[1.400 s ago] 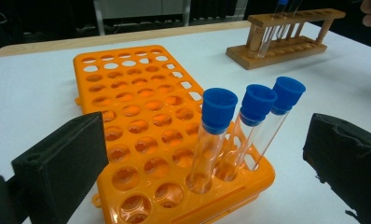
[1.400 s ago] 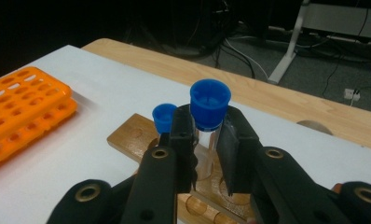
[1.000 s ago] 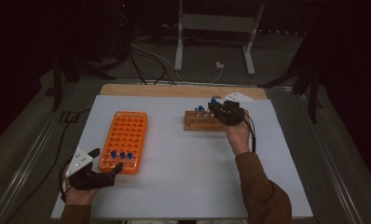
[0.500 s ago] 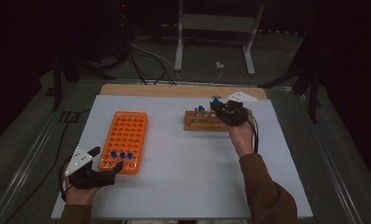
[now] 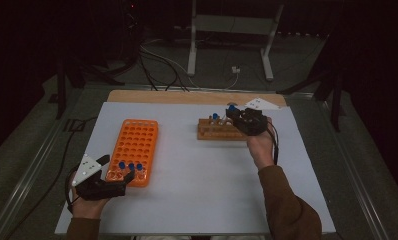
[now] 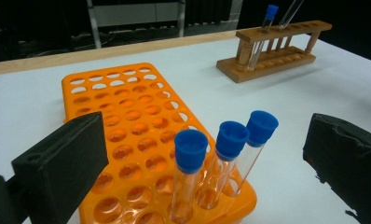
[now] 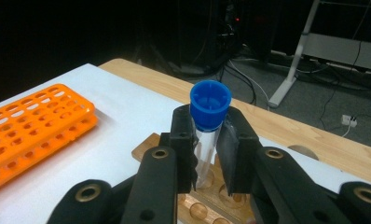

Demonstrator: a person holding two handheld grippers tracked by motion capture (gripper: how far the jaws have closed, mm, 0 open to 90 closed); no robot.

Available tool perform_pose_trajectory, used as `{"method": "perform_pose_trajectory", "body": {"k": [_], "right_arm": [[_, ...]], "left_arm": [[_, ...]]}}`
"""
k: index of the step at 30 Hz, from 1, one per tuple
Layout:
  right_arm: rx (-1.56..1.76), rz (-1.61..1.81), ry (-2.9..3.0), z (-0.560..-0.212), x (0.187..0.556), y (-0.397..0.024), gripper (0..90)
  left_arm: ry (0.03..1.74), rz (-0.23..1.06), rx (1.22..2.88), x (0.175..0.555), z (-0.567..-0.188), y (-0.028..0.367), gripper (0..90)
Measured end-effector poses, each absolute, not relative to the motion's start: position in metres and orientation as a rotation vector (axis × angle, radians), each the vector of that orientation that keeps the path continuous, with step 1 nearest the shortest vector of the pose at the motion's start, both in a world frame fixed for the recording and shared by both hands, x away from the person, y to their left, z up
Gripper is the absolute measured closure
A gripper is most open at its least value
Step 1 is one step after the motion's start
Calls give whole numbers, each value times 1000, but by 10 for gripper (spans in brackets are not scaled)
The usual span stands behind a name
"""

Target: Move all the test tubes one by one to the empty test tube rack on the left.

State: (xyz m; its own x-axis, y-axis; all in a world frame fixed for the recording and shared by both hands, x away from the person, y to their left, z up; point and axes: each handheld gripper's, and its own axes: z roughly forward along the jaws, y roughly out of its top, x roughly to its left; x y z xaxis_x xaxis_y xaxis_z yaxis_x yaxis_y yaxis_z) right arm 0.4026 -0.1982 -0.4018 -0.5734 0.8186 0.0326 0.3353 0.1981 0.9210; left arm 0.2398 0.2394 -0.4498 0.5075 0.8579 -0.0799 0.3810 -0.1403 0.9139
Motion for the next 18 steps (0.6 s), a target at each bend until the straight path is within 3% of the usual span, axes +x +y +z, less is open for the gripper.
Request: {"method": "perform_pose_trajectory", "body": {"k": [18], "right_arm": [[1005, 1388, 2074, -394, 383, -191, 774]], "left_arm": [[980, 589, 1752, 247, -436, 215, 3]]}}
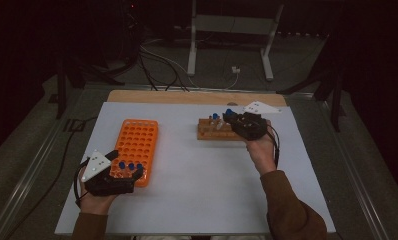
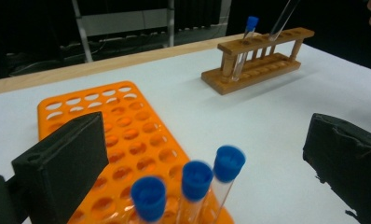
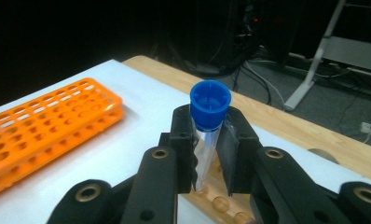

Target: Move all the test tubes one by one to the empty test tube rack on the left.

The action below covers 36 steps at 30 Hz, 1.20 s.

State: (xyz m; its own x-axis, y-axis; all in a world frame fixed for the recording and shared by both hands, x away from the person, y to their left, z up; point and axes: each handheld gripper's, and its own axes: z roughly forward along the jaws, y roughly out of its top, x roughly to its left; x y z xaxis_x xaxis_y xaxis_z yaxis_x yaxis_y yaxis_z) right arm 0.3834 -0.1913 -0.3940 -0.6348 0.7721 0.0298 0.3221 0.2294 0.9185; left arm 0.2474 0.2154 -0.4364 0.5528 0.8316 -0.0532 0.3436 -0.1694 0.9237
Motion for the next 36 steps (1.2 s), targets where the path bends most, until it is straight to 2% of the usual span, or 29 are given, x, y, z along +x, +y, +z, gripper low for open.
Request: {"method": "perform_pose_trajectory", "body": {"k": [36], "right_arm": [[857, 1557, 2310, -389, 346, -134, 774]], "left_arm": [[854, 554, 1837, 274, -418, 138, 11]]}}
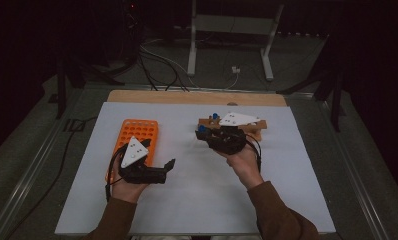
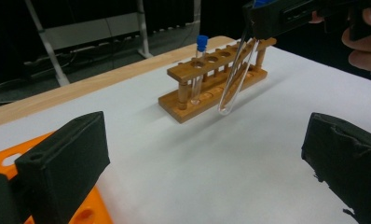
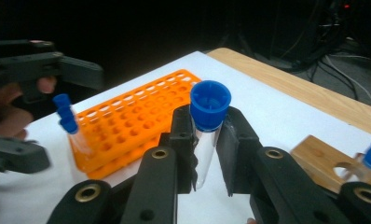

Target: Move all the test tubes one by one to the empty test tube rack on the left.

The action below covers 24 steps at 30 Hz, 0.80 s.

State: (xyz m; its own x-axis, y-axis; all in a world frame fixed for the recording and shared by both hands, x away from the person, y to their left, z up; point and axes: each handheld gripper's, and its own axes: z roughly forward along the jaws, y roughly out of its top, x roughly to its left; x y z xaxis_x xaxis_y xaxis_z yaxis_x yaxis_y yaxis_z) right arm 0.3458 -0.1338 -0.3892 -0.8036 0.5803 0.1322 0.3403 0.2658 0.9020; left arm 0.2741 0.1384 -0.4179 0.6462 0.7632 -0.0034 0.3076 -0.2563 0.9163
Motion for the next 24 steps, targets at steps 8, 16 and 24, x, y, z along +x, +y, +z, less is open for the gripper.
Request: {"method": "perform_pose_trajectory", "body": {"k": [8, 16, 24], "right_arm": [[808, 1583, 2365, -384, 336, -122, 773], [751, 1592, 2431, -383, 328, -108, 773], [698, 1589, 2488, -380, 322, -96, 772]], "left_arm": [[838, 543, 1861, 277, -418, 125, 41], [816, 530, 1873, 279, -419, 117, 209], [783, 472, 1872, 282, -420, 117, 530]]}}
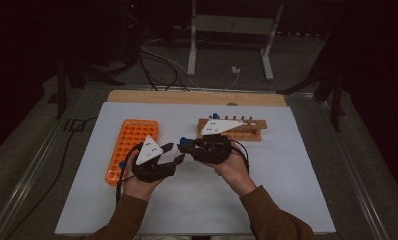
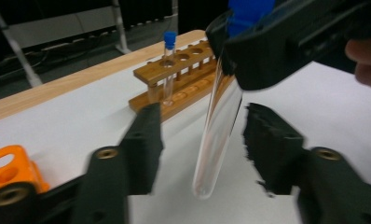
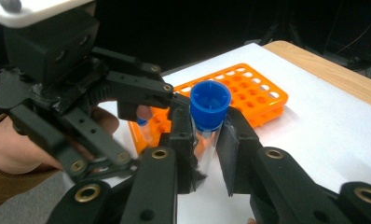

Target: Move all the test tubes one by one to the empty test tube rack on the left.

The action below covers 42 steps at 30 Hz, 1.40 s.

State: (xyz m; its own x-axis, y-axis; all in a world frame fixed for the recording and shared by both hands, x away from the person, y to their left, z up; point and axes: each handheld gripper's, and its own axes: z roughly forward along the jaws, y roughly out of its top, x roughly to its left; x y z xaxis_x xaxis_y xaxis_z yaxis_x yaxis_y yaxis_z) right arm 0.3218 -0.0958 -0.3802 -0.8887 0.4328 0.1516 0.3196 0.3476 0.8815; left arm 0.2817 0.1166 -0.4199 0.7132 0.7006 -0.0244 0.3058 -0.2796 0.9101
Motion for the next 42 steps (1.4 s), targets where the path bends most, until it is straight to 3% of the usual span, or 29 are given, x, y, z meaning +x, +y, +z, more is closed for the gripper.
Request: {"method": "perform_pose_trajectory", "body": {"k": [8, 20, 28, 33, 42], "right_arm": [[689, 1581, 2513, -383, 321, -90, 773], [686, 1586, 2522, -385, 322, -90, 757], [745, 1634, 2486, -383, 327, -101, 439], [783, 1612, 2426, -383, 329, -110, 289], [835, 1522, 2384, -393, 335, -121, 155]], "left_arm": [[749, 469, 1882, 280, -419, 117, 686], [727, 468, 1892, 279, -420, 116, 776], [759, 484, 1880, 281, -419, 122, 778], [777, 495, 1866, 281, -417, 127, 778], [809, 519, 1832, 282, -413, 140, 778]]}}
